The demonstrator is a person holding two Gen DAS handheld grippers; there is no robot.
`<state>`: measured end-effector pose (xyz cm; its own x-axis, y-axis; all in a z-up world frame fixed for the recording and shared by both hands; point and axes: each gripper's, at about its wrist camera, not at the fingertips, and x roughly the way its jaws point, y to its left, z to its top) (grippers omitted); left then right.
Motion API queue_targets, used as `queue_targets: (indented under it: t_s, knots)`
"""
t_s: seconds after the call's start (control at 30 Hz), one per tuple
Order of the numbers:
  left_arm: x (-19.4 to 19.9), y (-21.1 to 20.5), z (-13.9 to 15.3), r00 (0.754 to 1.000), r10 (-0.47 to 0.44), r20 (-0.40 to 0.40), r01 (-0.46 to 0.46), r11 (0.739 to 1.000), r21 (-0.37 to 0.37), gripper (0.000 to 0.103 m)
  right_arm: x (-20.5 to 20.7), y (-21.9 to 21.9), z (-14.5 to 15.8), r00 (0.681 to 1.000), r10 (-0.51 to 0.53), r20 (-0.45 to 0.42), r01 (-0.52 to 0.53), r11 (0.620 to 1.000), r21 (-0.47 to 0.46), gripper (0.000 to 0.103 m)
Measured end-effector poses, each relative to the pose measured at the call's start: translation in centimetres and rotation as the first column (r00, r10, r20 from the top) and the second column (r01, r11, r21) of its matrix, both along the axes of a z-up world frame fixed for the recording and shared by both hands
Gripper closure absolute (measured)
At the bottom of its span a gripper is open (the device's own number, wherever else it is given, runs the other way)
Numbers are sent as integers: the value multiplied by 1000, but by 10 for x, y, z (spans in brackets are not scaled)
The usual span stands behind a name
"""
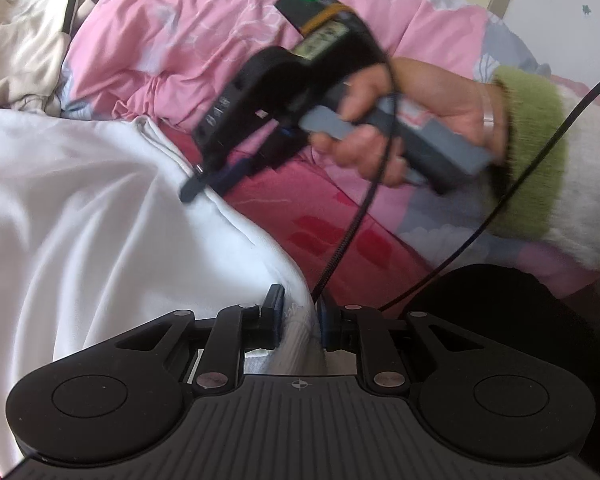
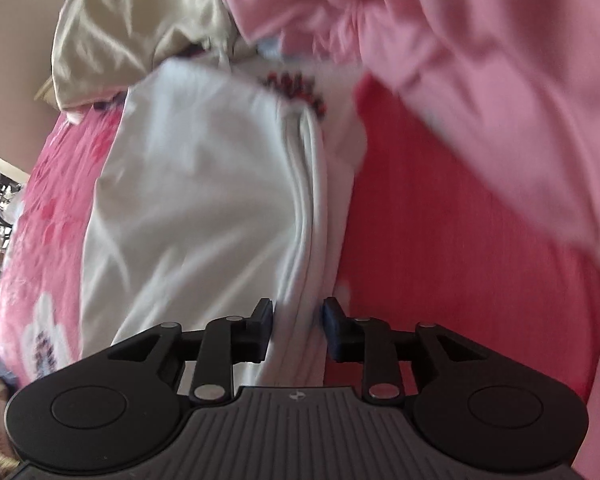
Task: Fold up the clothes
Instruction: 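Open the left gripper and release the folded side onto the sweatshirt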
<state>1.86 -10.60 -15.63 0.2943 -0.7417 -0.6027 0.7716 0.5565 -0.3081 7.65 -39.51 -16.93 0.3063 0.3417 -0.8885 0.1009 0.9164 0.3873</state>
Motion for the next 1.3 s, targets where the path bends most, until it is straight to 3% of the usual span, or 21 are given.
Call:
queue_targets:
  t_s: [0.13,0.4,0.5,0.77,1.0,1.17,1.3]
  knots:
    - [-1,-1,0,1000,-4,-7,4,1000,0,84,-23,6,-2,996,20,-85,-17,999,39,69]
    - [-5,2,11,998,-35,-47,33,999,-39,44,-44,-2,-2,984,-10,-177,31,992,119,67]
    - [-11,10,21,998,-49,-35,47,997,-62,34,-47,-5,-2,980,-17,-197,42,991,125,66]
    - [-22,59,40,999,-10,-53,5,994,-105,23,-58,-4,0,972,-21,-232,60,984,165,62]
    - [-33,87,38,999,33,-31,-35,998,-57,22,-83,8,6,963,-23,-267,75,979,189,60]
    - [-47,90,34,1000,-4,11,4,1000,-14,23,-101,20,8,953,-66,-296,131,970,205,57]
    - [-55,92,28,1000,-23,20,23,1000,7,23,-113,31,6,940,-102,-326,163,973,166,53]
